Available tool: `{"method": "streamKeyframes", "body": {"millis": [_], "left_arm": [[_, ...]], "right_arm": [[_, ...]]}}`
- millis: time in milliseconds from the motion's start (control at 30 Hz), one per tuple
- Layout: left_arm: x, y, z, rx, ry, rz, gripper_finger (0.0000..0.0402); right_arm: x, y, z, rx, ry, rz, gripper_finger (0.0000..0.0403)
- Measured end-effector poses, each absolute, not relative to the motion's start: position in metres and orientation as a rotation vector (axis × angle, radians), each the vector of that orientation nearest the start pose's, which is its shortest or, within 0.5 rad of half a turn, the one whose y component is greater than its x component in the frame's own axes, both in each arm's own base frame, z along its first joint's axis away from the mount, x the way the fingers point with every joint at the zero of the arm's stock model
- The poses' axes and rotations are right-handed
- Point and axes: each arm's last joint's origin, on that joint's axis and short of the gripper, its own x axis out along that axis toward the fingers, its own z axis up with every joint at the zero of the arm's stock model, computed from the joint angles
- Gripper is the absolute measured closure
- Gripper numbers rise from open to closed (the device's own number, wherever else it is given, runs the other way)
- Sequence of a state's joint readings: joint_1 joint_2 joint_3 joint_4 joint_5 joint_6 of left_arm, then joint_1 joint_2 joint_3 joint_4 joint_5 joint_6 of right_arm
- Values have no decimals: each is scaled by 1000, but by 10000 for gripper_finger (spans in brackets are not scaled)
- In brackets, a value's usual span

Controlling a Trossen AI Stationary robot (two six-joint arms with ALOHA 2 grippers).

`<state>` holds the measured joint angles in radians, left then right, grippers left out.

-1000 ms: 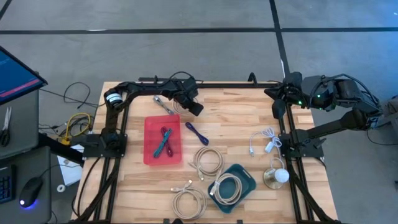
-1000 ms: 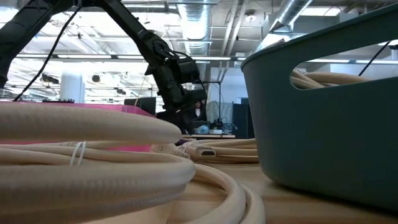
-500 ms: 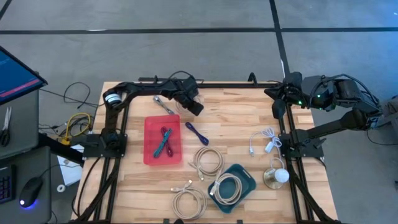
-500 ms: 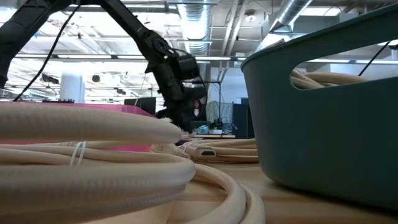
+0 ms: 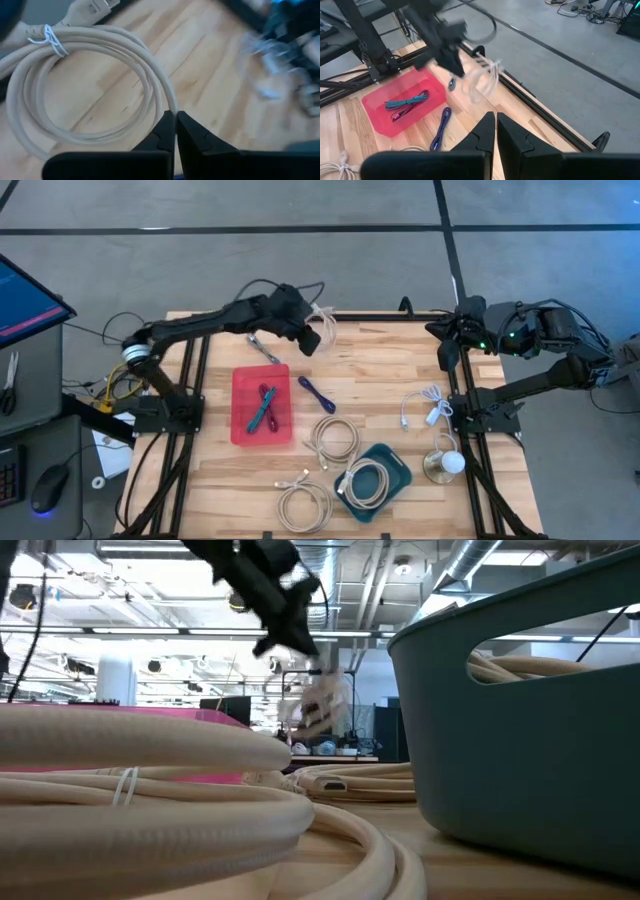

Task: Pick & Place USB Port
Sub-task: Put the white HDMI cable into the blue bin

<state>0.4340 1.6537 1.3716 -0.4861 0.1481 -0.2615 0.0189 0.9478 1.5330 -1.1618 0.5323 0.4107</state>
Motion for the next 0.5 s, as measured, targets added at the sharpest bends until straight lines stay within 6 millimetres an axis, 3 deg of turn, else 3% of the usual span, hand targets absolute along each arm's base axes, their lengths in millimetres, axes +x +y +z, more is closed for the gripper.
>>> {"method": "streamKeyframes", "body": {"millis": [300,500], "left_arm": [[286,108,373,-364,437,302,398],[270,84,399,-320,335,229,398]], "right_arm": [[114,-13,452,224,457,-620,392],[124,-12,449,227,491,-593,392]]}}
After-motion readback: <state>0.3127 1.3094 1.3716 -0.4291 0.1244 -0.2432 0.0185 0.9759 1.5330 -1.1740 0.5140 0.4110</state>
